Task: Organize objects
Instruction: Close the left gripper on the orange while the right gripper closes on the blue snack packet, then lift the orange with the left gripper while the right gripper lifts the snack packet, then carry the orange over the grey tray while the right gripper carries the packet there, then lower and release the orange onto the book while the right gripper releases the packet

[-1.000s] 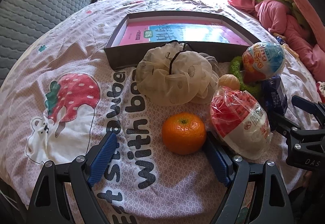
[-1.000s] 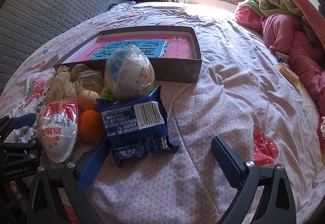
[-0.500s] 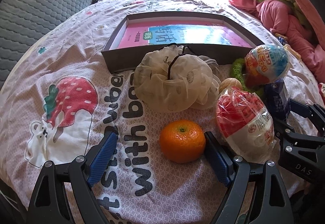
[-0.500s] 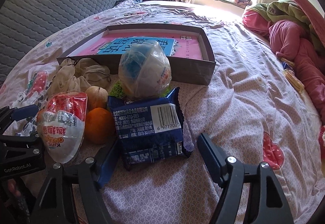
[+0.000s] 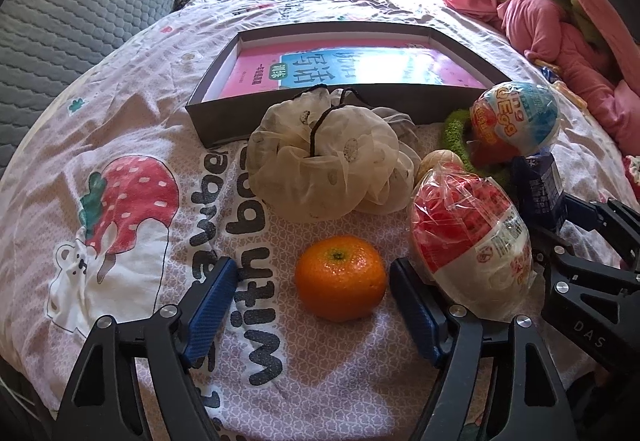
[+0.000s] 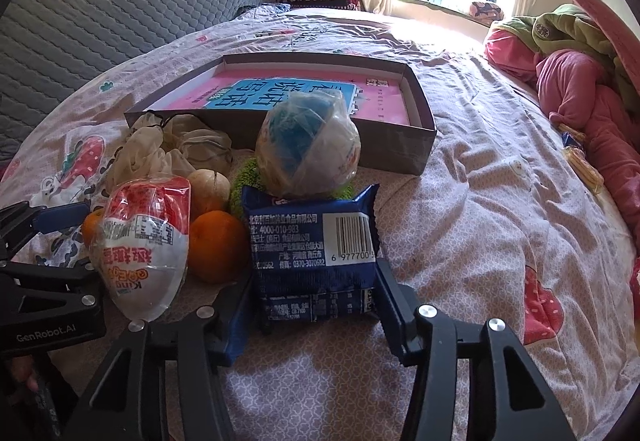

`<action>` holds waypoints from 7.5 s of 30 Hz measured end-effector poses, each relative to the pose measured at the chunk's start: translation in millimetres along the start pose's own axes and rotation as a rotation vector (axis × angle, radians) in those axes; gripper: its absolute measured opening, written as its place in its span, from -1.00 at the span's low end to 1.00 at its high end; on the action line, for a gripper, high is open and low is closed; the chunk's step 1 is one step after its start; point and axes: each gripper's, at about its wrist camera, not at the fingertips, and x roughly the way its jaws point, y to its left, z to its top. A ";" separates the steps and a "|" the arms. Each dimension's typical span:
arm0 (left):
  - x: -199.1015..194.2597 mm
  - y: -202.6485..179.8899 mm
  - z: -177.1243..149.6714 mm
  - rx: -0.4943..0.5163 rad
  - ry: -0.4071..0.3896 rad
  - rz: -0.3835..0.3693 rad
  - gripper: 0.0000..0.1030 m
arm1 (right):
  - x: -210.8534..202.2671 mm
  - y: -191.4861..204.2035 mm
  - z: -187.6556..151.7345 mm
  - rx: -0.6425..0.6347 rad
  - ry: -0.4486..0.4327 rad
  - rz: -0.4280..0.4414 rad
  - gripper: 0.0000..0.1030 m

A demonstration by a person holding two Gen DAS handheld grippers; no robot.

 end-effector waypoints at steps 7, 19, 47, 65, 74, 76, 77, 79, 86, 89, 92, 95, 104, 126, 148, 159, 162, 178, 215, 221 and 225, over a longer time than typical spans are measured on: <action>-4.5 -6.1 -2.9 0.027 -0.009 -0.024 -0.17 | -3.6 0.1 -1.5 0.003 -0.012 0.020 0.03; -20.2 2.1 -6.1 -0.015 -0.030 -0.056 -0.22 | -14.5 0.5 -5.1 0.013 -0.033 0.039 0.02; -64.4 -6.1 10.9 -0.007 -0.186 -0.026 -0.22 | -60.3 7.7 9.1 0.039 -0.169 0.084 0.02; -62.0 2.1 54.3 -0.043 -0.225 -0.042 -0.22 | -56.8 -0.2 47.1 0.072 -0.186 0.051 0.02; -57.5 9.1 69.8 -0.064 -0.229 -0.032 -0.22 | -55.3 0.8 66.4 0.060 -0.198 0.030 0.02; -57.5 9.1 71.8 -0.066 -0.233 -0.032 -0.22 | -55.1 0.5 69.6 0.058 -0.201 0.022 0.02; -57.2 9.3 72.3 -0.065 -0.233 -0.033 -0.22 | -54.9 0.5 71.3 0.057 -0.201 0.018 0.02; -56.0 8.8 74.1 -0.065 -0.232 -0.029 -0.22 | -54.6 -0.5 74.4 0.058 -0.206 0.015 0.02; -53.0 8.2 82.2 -0.064 -0.240 -0.020 -0.22 | -53.2 -6.5 85.8 0.065 -0.221 0.005 0.02; -52.7 9.1 88.1 -0.067 -0.252 -0.010 -0.22 | -53.0 -7.9 90.1 0.062 -0.228 0.002 0.02; -50.3 11.9 94.2 -0.076 -0.255 -0.010 -0.22 | -51.6 -10.6 93.8 0.060 -0.232 -0.001 0.02; -46.3 14.1 99.9 -0.084 -0.255 -0.009 -0.22 | -48.7 -14.2 96.9 0.064 -0.232 -0.001 0.02; -28.1 17.8 117.2 -0.094 -0.243 -0.010 -0.22 | -33.8 -21.6 107.3 0.053 -0.216 -0.012 0.02; 6.4 38.6 161.3 -0.092 -0.208 0.006 -0.22 | -4.4 -26.6 143.4 0.002 -0.204 -0.024 0.02; 75.9 48.9 163.6 -0.104 -0.075 -0.011 -0.22 | 65.0 -46.7 132.1 0.024 -0.044 -0.025 0.02; 88.0 46.4 159.4 -0.093 -0.044 -0.011 -0.22 | 73.6 -45.4 126.8 0.023 -0.016 -0.018 0.03; 91.5 47.9 158.6 -0.098 -0.033 -0.013 -0.22 | 76.7 -45.0 125.3 0.025 -0.007 -0.018 0.03; 98.0 45.8 156.1 -0.079 -0.021 0.006 -0.22 | 86.0 -42.9 122.1 0.028 0.015 -0.009 0.03; 89.9 47.1 154.0 -0.093 -0.029 0.022 -0.21 | 87.3 -42.6 123.3 0.045 0.035 -0.004 0.06; 87.9 48.8 154.8 -0.099 -0.031 0.025 -0.20 | 86.9 -43.7 123.5 0.053 0.036 -0.001 0.06; 85.0 49.2 155.0 -0.098 -0.036 0.023 -0.20 | 86.0 -44.7 123.2 0.062 0.036 0.004 0.06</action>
